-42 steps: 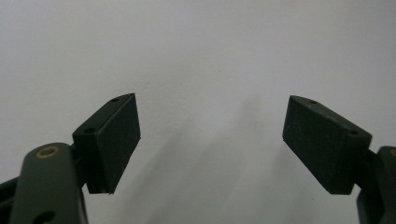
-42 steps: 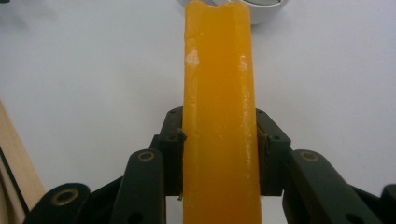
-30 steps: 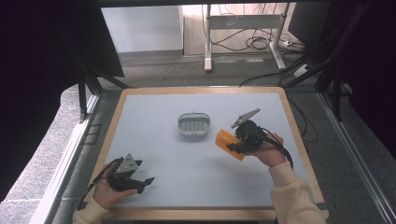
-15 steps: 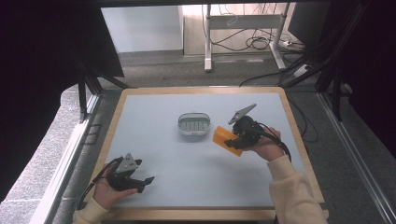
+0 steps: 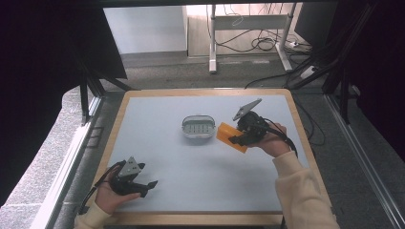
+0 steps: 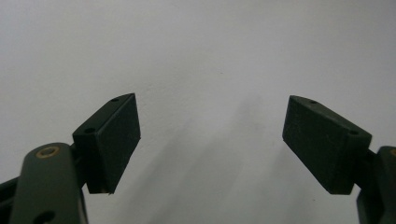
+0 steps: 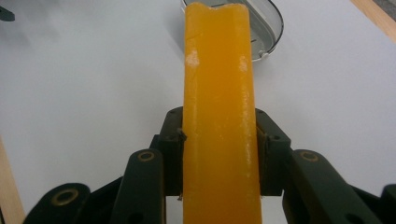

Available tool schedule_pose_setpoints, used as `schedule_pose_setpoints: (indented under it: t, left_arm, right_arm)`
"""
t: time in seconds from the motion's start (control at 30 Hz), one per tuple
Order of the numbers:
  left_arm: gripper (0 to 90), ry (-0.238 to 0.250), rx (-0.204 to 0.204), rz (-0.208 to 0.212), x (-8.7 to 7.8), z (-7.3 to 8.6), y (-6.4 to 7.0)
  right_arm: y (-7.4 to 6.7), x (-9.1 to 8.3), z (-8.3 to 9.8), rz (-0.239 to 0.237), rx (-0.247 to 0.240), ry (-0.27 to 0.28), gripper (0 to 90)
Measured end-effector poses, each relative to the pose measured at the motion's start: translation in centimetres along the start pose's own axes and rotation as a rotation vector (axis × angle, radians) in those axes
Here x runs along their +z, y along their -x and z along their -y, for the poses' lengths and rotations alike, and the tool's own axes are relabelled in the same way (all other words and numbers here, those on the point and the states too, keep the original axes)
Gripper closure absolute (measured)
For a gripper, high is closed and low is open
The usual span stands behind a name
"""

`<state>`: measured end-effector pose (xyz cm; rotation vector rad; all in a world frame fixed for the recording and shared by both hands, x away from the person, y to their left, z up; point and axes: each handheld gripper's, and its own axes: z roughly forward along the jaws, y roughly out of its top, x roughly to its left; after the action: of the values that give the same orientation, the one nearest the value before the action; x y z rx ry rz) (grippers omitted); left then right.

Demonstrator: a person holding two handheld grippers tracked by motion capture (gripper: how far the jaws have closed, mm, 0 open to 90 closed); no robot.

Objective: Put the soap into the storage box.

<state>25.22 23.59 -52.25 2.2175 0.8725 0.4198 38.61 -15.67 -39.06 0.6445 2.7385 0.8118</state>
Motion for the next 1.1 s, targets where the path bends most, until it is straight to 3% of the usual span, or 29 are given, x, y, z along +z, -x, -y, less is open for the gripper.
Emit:
schedule_pose_setpoints:
  t: [0.77, 1.1]
  left_arm:
    - [19.2, -0.002, 0.001, 0.0, 0.0, 0.1, -0.1]
    - [19.2, -0.001, 0.001, 0.0, 0.0, 0.1, 0.0]
  right_arm:
    - [0.8, 1.2, -2.7, -0.014, -0.054, -0.002, 61.4]
    - [1.1, 2.0, -4.1, -0.032, -0.101, 0.0, 61.3]
